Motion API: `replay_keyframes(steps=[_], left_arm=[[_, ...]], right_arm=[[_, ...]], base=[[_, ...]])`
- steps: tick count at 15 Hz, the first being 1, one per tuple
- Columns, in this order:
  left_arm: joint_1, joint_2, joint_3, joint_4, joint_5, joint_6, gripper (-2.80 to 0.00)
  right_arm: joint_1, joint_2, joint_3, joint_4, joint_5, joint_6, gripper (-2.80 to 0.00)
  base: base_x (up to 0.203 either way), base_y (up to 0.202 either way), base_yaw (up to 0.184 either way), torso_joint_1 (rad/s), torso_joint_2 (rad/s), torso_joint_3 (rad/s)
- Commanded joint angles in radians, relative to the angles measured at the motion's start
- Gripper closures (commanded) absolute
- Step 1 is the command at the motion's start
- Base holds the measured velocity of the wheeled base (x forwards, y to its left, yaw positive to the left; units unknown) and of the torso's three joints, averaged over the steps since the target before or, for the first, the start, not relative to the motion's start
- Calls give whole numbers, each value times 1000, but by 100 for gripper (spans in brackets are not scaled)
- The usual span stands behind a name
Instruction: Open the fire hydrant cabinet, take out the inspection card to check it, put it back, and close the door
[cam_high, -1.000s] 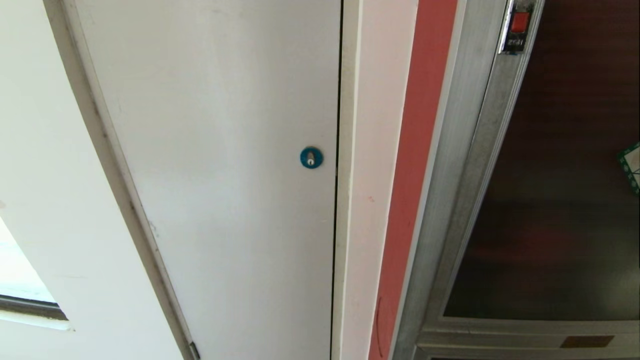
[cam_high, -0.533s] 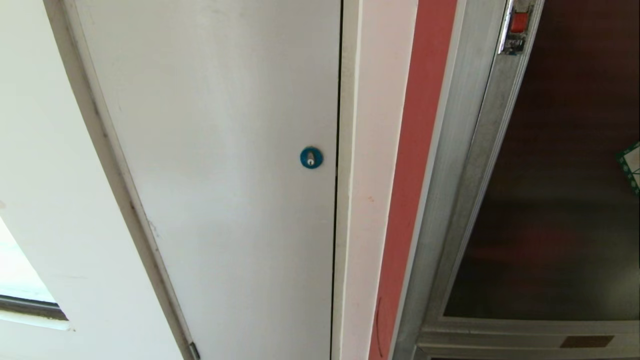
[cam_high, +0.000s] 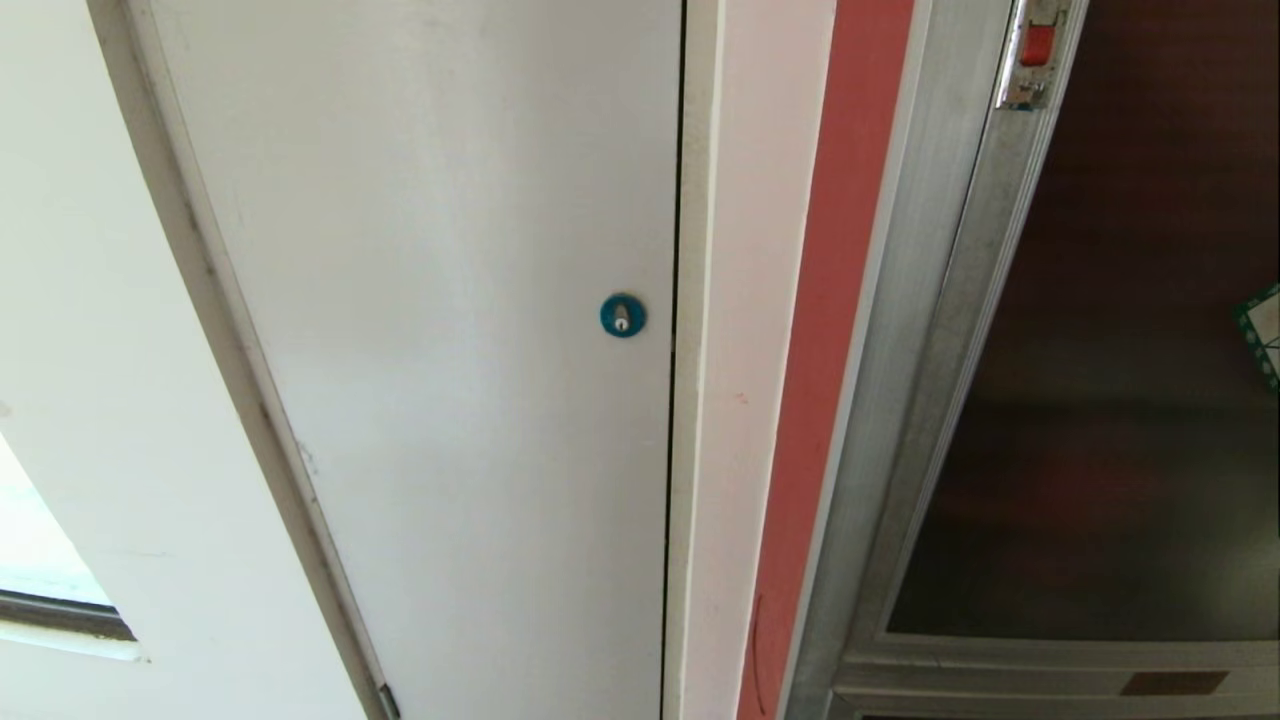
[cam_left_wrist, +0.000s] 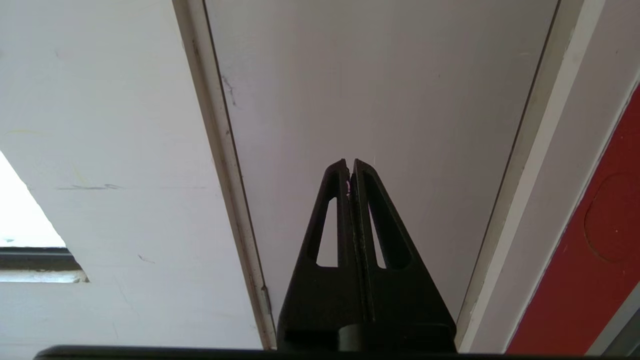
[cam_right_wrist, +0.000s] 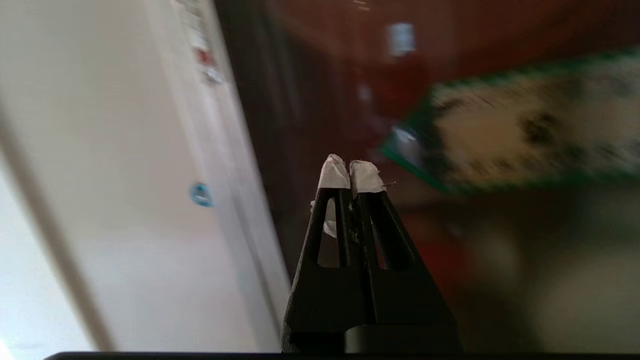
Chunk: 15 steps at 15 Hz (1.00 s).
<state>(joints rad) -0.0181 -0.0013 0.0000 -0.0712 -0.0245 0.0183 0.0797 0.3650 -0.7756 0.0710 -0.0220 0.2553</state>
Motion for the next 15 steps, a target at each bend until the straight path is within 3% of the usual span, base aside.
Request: replay_keyframes(steps=[1, 5, 7, 9, 12, 15], left_arm=[[0, 1, 28, -1, 0, 0, 0], [0, 0, 28, -1, 0, 0, 0], [0, 1, 28, -1, 0, -1, 0], [1, 1, 28, -1, 0, -1, 0], [0, 1, 28, -1, 0, 0, 0], [1, 1, 28, -1, 0, -1, 0]], right_arm=[[-37, -126, 44, 85, -27, 1, 0], [-64, -254, 223, 177, -31, -12, 0], [-67, -333, 364, 167, -27, -83, 0], [-68, -356, 518, 90, -26, -145, 0], [-69, -365, 724, -159, -25, -179, 0], [-69, -367, 776, -206, -21, -209, 0]], base=[[0, 0, 0, 0, 0, 0], [0, 0, 0, 0, 0, 0], [0, 0, 0, 0, 0, 0], [0, 0, 0, 0, 0, 0], [0, 0, 0, 0, 0, 0], [0, 0, 0, 0, 0, 0]])
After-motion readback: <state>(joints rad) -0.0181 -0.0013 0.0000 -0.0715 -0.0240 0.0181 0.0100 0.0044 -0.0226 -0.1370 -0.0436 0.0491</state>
